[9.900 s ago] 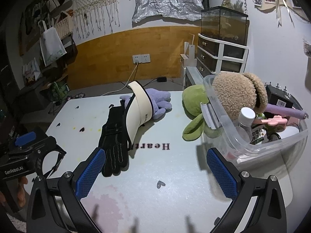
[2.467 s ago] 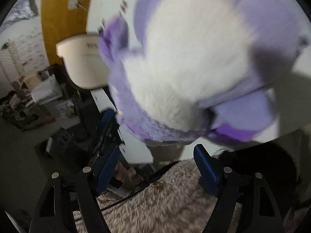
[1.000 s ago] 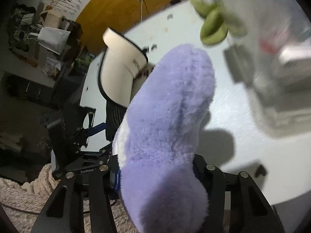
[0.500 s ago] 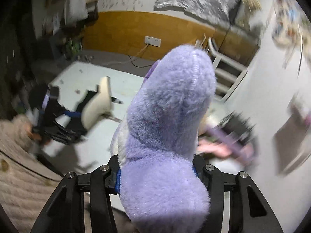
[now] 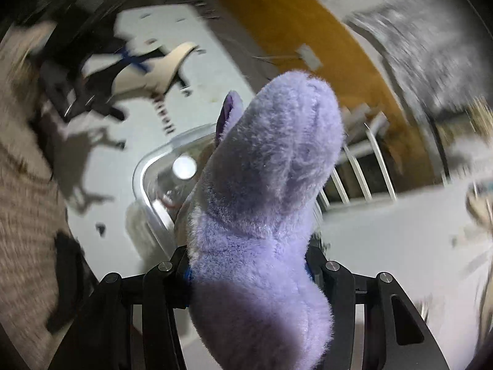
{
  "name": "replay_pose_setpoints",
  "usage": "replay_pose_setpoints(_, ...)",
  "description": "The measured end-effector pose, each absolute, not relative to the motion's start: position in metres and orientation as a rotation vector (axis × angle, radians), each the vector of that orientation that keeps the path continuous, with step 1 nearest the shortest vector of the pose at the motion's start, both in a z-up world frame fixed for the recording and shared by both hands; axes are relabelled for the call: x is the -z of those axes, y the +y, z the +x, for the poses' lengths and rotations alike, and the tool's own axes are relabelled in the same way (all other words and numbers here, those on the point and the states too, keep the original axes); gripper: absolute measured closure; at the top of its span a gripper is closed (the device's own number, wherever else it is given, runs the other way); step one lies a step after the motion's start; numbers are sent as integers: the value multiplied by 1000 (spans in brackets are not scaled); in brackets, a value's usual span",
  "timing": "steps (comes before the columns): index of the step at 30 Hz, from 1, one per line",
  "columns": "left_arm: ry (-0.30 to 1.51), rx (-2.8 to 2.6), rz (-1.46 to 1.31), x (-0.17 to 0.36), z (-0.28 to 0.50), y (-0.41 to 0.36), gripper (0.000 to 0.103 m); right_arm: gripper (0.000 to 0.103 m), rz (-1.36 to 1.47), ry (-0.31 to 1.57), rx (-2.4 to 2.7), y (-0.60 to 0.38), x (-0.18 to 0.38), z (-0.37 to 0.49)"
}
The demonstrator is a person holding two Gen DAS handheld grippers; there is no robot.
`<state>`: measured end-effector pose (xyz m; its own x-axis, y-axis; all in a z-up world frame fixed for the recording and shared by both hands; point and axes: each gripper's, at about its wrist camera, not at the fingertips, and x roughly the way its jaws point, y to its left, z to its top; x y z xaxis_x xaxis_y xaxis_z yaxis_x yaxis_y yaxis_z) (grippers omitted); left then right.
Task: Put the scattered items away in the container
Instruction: 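Lower the purple plush into the clear container and open the right gripper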
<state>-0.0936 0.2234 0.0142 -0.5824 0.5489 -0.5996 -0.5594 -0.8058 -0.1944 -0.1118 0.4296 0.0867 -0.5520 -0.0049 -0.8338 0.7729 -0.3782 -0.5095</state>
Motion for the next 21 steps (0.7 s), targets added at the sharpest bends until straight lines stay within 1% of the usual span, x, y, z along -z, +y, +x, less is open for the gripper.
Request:
replay_pose_setpoints(5, 80, -2297, -797, -31, -98, 255, 8, 50, 932, 1419, 1766, 427, -71, -103)
replay_pose_setpoints(10, 188, -2255, -705, -41, -96, 279, 8, 50, 909, 1416, 1653, 428, -81, -101)
replay_pose_setpoints(17, 212, -2218, -698, -44, -111, 293, 8, 49, 845, 1472, 1572, 427, -70, -90)
replay_pose_setpoints(21, 221, -2215, -720, -38, -118, 298, 8, 48, 783, 1587, 1550, 420, -53, -89)
